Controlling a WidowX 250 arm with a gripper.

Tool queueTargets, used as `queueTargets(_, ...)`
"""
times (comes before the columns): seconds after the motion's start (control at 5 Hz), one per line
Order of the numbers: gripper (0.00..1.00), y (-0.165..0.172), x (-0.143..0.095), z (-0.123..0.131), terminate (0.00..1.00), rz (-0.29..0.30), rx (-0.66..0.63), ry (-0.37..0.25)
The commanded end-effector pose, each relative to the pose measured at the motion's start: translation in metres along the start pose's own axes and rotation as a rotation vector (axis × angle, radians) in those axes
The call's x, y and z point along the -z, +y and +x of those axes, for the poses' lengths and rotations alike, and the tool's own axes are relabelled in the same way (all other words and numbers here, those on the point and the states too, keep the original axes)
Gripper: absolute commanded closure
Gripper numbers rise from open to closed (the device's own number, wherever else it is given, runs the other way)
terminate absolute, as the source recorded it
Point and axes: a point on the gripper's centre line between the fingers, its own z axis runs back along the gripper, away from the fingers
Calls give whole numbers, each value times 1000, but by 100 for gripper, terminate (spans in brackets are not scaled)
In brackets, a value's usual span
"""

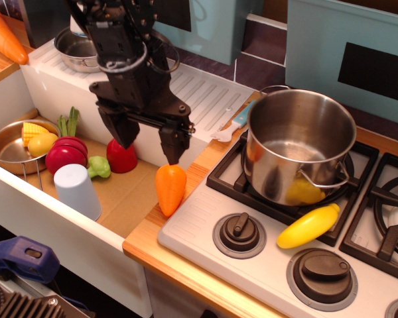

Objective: Put carrot in pot or pan

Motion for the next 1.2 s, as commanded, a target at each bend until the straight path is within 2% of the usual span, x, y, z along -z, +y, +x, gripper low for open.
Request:
queueTargets(0.0, 0, 1, 12, 1, 0, -23, -22, -18)
queueTargets(0.2, 0, 3, 22, -3, 0, -60, -45, -19)
queueTargets(0.4, 0, 3, 32, 6, 0, -96, -60, -2)
queueTargets(1.0, 0, -2, 53, -5, 0, -164, -91, -31)
